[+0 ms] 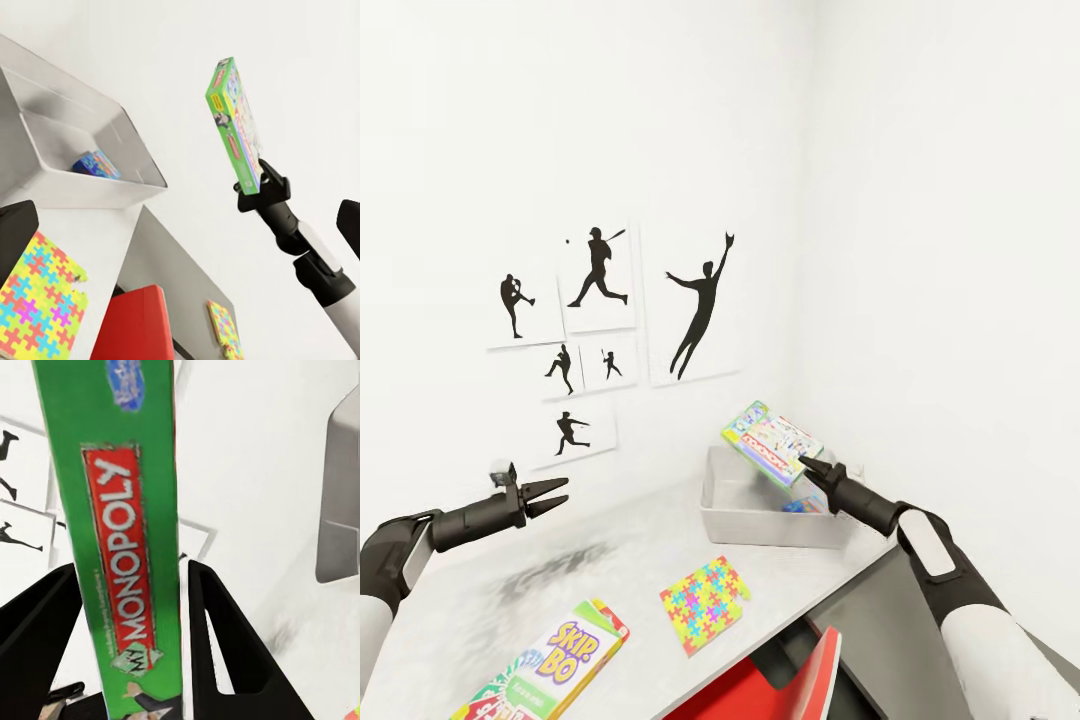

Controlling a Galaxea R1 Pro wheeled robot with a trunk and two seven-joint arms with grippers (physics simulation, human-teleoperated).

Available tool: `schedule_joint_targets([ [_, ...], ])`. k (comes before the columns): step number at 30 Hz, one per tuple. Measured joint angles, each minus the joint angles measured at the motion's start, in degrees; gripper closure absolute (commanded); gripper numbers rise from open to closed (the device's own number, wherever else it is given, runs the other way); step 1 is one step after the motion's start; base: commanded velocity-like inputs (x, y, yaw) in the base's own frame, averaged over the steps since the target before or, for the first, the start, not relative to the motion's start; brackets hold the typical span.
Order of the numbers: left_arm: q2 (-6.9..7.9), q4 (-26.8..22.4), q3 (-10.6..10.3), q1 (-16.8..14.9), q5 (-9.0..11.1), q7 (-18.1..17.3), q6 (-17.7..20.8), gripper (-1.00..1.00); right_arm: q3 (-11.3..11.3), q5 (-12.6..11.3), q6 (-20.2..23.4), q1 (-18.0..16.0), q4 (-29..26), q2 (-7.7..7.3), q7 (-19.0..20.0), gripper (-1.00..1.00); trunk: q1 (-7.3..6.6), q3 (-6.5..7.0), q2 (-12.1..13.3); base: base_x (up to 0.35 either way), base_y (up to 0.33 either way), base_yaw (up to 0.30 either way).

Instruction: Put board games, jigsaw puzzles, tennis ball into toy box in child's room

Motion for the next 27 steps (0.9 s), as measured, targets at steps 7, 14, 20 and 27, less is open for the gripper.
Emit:
schedule_joint_targets([
  [7,0.13,0.0,0.2,0.0,0.1,-0.2,-0.1,-1.00,-0.3,-0.9,1.1,-1.6,0.0,-0.12,-1.1,1.00,0.00,0.00,0.0,0.000,0.000,0.000],
  [14,0.22,0.0,0.2,0.0,0.1,-0.3,-0.2,-1.00,-0.4,-0.8,1.2,-2.1,0.0,-0.21,-2.4,1.00,-0.66,0.54,1.2,0.000,0.000,0.000],
  [20,0.18,0.0,0.2,0.0,0.1,-0.4,-0.2,-1.00,-0.4,-0.9,1.3,-3.3,0.0,-0.55,-2.8,1.00,-0.66,0.54,1.2,0.000,0.000,0.000],
  [27,0.18,0.0,0.2,0.0,0.1,-0.4,0.0,-1.00,-0.4,-1.3,2.4,-6.8,0.1,0.00,-10.0,1.00,-2.19,1.79,4.0,0.000,0.000,0.000],
])
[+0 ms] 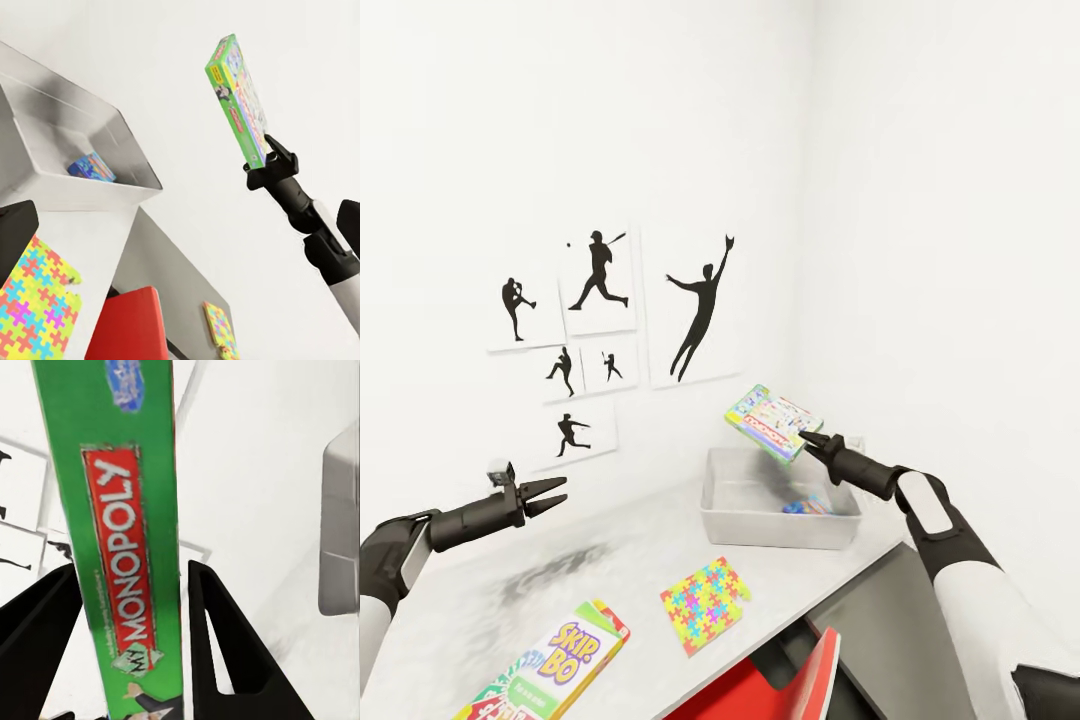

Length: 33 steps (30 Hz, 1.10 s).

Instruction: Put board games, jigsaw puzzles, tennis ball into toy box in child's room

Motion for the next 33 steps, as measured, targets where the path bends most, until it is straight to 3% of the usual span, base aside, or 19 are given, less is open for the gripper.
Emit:
schedule_joint_targets([
  [9,0.16,0.0,0.0,0.0,0.0,0.0,0.3,-1.00,-0.2,-2.2,0.3,-5.4,1.6,0.28,-12.2,1.00,-1.98,1.62,3.6,0.000,0.000,0.000],
  [16,0.24,0.0,0.0,0.0,0.0,0.0,0.3,-1.00,-0.2,-2.8,0.4,-6.4,2.1,0.52,-17.4,1.00,-3.52,2.87,6.4,0.000,0.000,0.000],
  [20,0.39,0.0,0.0,0.0,0.0,0.0,0.4,-1.00,-0.1,-2.6,0.5,-7.6,3.7,1.92,-20.4,1.00,-4.40,3.60,8.0,0.000,0.000,0.000],
  [25,0.27,0.0,-0.1,0.0,-0.1,0.0,0.5,-1.00,0.0,-1.9,1.5,-12.3,12.1,4.82,-26.4,1.00,-4.85,3.96,8.9,0.000,0.000,0.000],
  [33,0.03,0.0,-0.2,0.0,-0.3,0.0,1.2,-1.00,-0.1,-1.8,1.8,-14.3,15.6,5.03,-30.1,1.00,-4.84,3.96,8.9,0.000,0.000,0.000],
])
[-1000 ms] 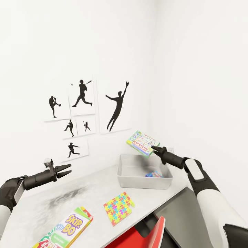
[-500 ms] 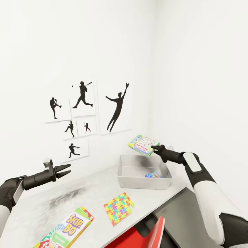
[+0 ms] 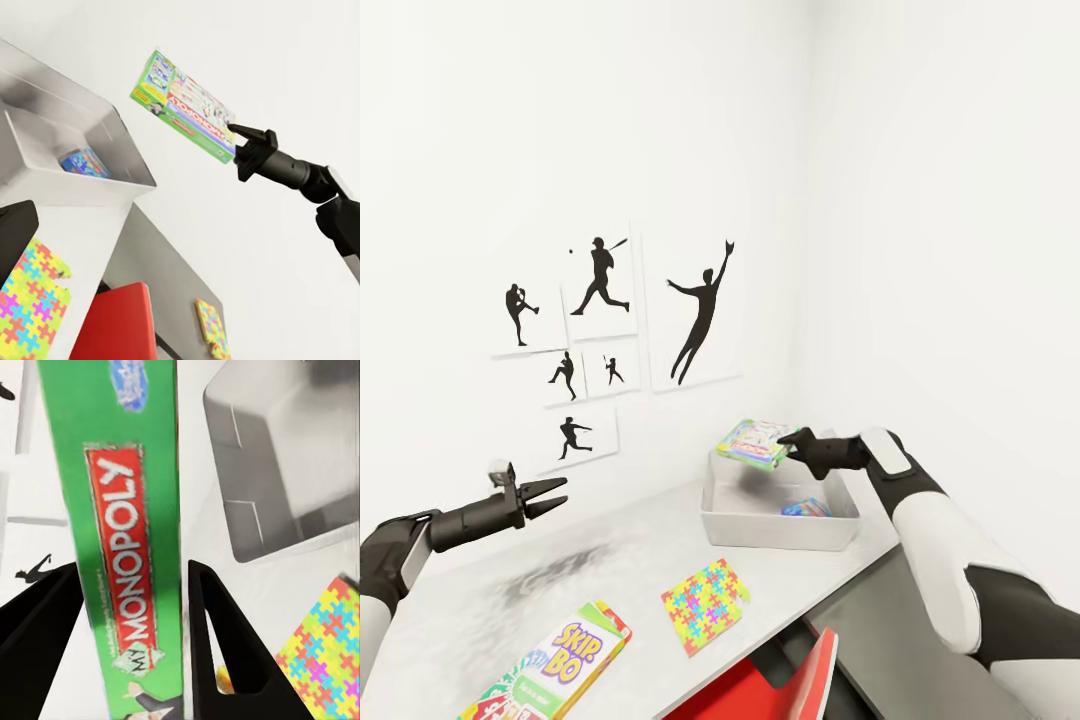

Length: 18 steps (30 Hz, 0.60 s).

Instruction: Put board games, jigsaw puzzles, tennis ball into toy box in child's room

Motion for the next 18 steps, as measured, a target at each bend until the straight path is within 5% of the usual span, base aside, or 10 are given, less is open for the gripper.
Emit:
schedule_joint_targets([
  [18,-0.02,0.0,-0.3,0.0,0.1,-0.1,1.9,-1.00,0.0,0.4,-2.1,-1.6,-0.2,0.42,-2.8,1.00,0.00,0.00,0.0,0.000,0.000,0.000],
])
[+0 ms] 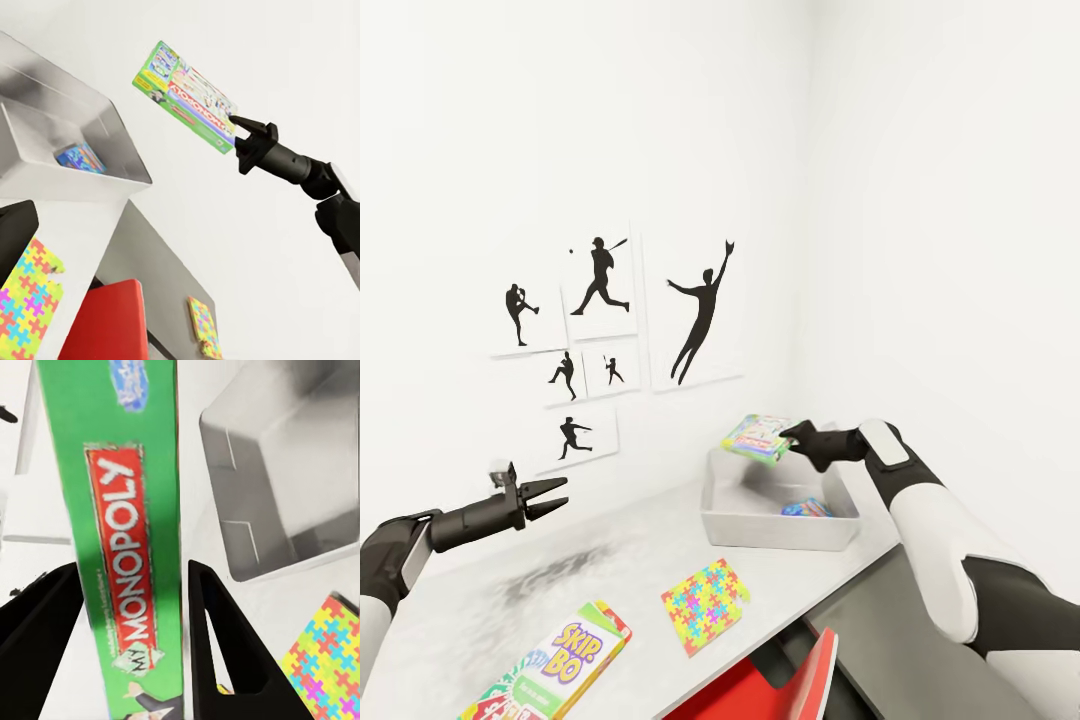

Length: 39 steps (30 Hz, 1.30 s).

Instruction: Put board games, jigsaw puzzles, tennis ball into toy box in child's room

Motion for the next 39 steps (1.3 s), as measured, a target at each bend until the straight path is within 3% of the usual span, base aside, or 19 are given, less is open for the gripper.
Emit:
schedule_joint_targets([
  [6,0.10,0.0,0.0,0.0,0.0,-0.1,0.7,-1.00,0.3,0.0,-3.9,0.0,0.1,-0.31,0.0,1.00,0.00,0.00,0.0,0.000,0.000,0.000],
  [18,0.50,0.0,-0.1,0.0,0.1,-0.3,2.0,-1.00,0.4,0.0,-4.5,0.0,0.0,0.07,0.0,1.00,0.00,0.00,0.0,0.000,0.000,0.000],
  [26,0.52,0.0,-0.2,0.0,-0.1,-4.4,2.2,-1.00,0.5,-0.1,-4.4,0.0,-0.5,0.17,-0.1,1.00,0.00,0.00,0.0,0.000,0.000,0.000],
  [39,0.53,0.0,-0.2,0.0,-0.2,-5.3,3.9,-1.00,0.4,-0.5,-4.1,0.0,-0.6,0.12,0.0,1.00,0.00,0.00,0.0,0.000,0.000,0.000],
])
